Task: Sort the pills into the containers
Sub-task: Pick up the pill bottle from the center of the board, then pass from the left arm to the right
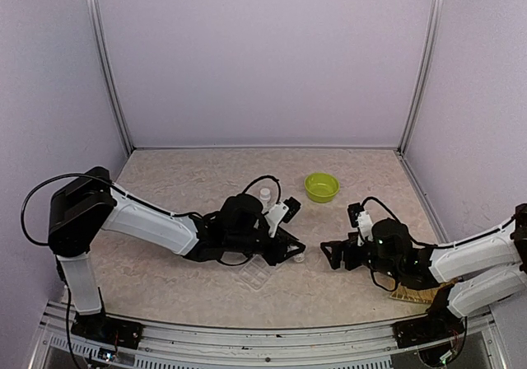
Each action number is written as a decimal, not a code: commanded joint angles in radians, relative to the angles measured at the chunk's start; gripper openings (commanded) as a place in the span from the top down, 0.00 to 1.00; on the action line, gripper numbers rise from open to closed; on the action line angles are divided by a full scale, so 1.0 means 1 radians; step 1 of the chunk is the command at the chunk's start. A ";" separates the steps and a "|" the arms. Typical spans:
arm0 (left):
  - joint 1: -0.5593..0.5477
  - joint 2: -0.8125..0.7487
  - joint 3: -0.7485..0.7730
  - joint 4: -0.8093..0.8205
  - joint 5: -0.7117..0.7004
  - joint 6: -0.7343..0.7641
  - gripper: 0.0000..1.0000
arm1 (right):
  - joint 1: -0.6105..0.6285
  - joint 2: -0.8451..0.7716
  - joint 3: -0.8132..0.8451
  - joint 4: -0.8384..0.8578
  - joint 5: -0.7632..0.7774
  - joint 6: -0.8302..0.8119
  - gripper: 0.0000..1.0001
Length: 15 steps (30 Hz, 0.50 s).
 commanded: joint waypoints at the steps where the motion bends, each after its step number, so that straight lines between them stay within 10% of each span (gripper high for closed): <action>1: -0.014 -0.071 -0.038 0.116 0.071 0.038 0.80 | -0.010 -0.067 -0.045 0.147 -0.144 -0.063 0.00; 15: -0.025 -0.138 -0.117 0.246 0.142 0.051 0.80 | -0.010 -0.068 -0.103 0.411 -0.549 -0.108 0.05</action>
